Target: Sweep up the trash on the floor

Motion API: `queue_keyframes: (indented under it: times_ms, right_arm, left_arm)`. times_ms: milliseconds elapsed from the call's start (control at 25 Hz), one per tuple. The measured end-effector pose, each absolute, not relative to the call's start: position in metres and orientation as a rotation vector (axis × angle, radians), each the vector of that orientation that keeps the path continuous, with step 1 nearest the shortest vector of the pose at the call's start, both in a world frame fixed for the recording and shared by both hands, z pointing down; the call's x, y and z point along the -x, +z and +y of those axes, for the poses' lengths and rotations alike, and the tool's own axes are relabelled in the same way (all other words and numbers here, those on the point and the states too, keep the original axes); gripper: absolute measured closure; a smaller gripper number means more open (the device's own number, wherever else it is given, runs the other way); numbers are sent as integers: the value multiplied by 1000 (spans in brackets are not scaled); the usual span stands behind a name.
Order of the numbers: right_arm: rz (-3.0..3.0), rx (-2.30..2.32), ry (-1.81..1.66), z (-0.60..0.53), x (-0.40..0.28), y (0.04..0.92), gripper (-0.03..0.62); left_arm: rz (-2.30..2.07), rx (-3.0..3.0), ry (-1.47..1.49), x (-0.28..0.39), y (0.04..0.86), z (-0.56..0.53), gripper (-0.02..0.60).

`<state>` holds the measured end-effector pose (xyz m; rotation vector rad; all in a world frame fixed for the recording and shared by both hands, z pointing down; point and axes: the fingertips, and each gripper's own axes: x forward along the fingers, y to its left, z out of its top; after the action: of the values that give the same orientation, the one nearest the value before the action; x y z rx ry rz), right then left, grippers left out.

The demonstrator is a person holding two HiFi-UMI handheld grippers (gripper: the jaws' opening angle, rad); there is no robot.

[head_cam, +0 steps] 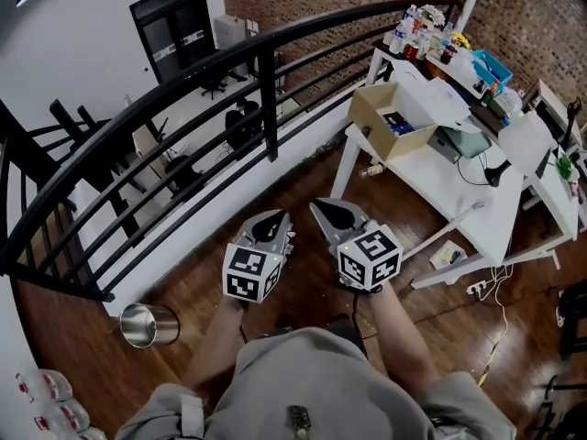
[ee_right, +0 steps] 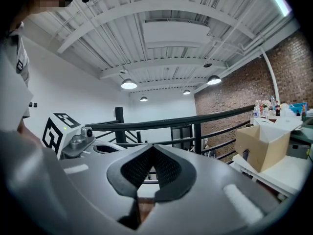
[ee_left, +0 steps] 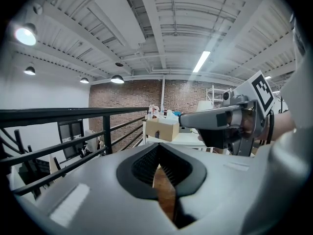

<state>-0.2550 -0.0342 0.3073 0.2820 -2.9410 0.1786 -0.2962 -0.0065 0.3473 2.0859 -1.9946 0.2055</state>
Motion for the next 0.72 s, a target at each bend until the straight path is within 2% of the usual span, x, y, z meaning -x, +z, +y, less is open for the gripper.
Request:
queue_keyframes:
  times_ms: [720]
  right_arm:
    - [-2939,-300,188,-29,260,307,594]
  left_arm:
    - [-1993,-2094,185,296,344,2,574]
